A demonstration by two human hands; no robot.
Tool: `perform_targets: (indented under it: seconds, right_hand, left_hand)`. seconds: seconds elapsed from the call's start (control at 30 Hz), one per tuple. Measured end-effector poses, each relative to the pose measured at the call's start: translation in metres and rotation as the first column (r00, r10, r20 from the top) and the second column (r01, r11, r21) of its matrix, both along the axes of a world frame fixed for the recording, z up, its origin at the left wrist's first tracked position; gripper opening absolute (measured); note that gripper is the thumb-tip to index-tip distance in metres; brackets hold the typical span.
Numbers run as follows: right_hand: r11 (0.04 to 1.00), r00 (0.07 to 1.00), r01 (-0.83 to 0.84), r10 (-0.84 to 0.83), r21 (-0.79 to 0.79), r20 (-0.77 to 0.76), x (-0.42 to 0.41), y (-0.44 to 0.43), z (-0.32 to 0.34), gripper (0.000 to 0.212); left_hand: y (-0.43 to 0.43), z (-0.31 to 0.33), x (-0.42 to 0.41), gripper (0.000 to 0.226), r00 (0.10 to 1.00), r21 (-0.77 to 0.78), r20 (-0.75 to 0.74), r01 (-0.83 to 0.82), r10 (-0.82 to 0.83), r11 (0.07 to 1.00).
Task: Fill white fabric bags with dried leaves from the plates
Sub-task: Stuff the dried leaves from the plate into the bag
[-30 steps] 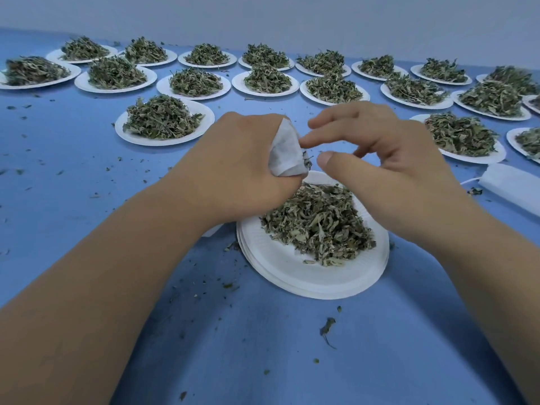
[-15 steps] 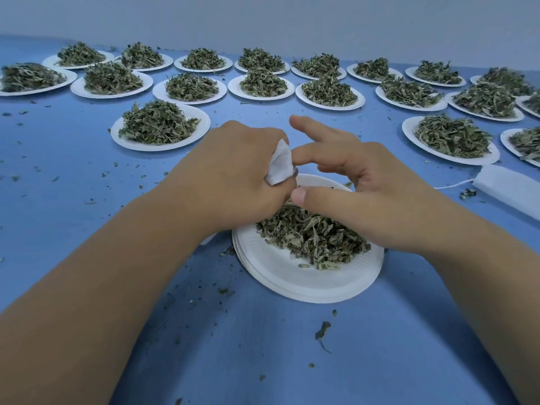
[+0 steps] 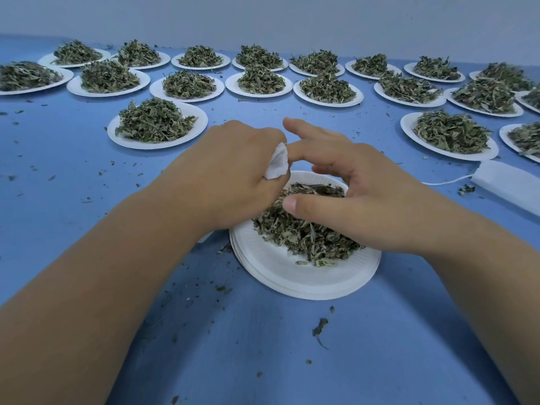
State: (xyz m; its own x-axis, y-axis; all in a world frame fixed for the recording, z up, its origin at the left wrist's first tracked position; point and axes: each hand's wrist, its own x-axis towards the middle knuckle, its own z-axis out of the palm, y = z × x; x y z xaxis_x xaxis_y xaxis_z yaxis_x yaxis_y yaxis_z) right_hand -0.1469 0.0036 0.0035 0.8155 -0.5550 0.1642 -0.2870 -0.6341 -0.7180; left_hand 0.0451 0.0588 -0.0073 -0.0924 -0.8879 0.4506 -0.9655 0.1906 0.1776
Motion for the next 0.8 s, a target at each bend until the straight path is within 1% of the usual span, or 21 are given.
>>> perform_targets:
  seconds: [0.1,0.17,0.23,0.27,0.33,0.37,0.47,0.57,0.67,0.73,0.8]
  right_hand:
    - [1.000,0.999,-0.003,0.003,-0.020,0.032,0.001,0.000,-0.002,0.045]
    - [1.000,0.990,0.024,-0.022,-0.013,0.140,0.003,0.000,-0.003,0.038]
    - [0.997,0.956,0.070,-0.077,0.035,0.283,0.004,-0.002,-0.002,0.028]
    - [0.994,0.935,0.090,-0.103,0.054,0.340,0.003,-0.003,-0.002,0.024]
    - [0.993,0.911,0.106,-0.120,0.057,0.394,0.003,-0.004,-0.001,0.020]
    - [0.993,0.914,0.114,-0.115,0.026,0.389,0.003,-0.003,0.000,0.022]
    - [0.983,0.946,0.157,-0.123,-0.092,0.299,0.003,0.001,0.000,0.029]
    - [0.987,0.965,0.142,-0.120,-0.079,0.235,0.003,0.004,0.001,0.029]
    - [0.993,0.982,0.068,-0.049,-0.097,0.182,0.003,0.005,0.004,0.022]
    - [0.994,0.992,0.004,0.010,-0.107,0.123,0.004,0.005,0.005,0.014]
    - [0.993,0.996,-0.057,0.063,-0.100,0.055,0.005,0.005,0.006,0.006]
  left_hand:
    - [0.001,0.001,-0.001,0.025,1.000,0.023,-0.012,-0.002,0.002,1.000]
    - [0.000,0.002,-0.003,0.024,0.998,0.015,-0.055,-0.019,0.020,1.000]
    - [0.000,0.001,-0.001,0.014,0.989,0.001,-0.149,-0.019,0.019,1.000]
    - [0.000,0.001,-0.001,0.012,0.985,-0.017,-0.172,-0.020,0.017,1.000]
    - [0.002,0.001,-0.002,0.023,0.983,-0.038,-0.182,-0.021,0.014,0.999]
    - [0.002,0.002,-0.003,0.027,0.980,-0.032,-0.201,-0.013,0.006,0.999]
    - [0.005,0.007,-0.008,0.032,0.950,0.016,-0.312,0.037,-0.030,0.999]
    - [0.007,0.009,-0.009,0.037,0.924,0.040,-0.380,0.067,-0.047,0.997]
    - [0.008,0.010,-0.011,0.035,0.911,0.047,-0.410,0.076,-0.050,0.996]
    - [0.008,0.010,-0.012,0.035,0.900,0.044,-0.433,0.076,-0.049,0.996]
    - [0.008,0.010,-0.014,0.034,0.902,0.037,-0.426,0.095,-0.071,0.995]
